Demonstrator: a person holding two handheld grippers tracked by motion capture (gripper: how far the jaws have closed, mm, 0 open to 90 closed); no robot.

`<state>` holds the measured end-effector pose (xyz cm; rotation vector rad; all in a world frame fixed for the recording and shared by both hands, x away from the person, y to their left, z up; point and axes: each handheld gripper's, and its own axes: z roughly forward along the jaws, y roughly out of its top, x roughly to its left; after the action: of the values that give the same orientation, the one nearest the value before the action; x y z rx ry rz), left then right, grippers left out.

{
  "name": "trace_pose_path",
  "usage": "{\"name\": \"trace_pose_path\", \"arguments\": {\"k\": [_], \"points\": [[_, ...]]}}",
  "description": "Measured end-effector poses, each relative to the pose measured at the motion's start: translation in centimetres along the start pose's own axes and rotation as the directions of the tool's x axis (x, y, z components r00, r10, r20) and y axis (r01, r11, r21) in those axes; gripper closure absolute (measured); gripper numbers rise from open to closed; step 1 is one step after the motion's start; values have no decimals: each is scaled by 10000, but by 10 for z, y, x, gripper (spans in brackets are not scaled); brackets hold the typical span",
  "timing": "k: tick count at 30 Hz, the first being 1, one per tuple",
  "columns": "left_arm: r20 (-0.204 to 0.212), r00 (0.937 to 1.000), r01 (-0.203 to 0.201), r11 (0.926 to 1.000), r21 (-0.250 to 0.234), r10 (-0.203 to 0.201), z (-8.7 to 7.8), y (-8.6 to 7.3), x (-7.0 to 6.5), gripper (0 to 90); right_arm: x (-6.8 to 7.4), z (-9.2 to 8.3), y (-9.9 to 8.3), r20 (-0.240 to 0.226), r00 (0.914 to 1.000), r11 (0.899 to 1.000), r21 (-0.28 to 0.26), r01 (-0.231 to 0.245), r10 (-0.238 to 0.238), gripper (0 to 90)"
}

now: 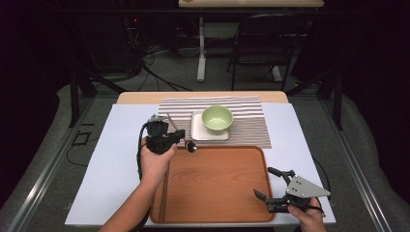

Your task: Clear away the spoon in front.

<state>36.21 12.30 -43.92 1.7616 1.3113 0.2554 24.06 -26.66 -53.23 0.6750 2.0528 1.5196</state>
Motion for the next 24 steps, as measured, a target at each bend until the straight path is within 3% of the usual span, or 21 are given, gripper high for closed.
{"name": "trace_pose_path", "arguments": {"k": [24], "points": [[107, 9993, 353, 9986, 397, -357, -26, -51, 12, 894, 1, 1, 0, 20, 10000, 10000, 50, 8, -8, 149]]}}
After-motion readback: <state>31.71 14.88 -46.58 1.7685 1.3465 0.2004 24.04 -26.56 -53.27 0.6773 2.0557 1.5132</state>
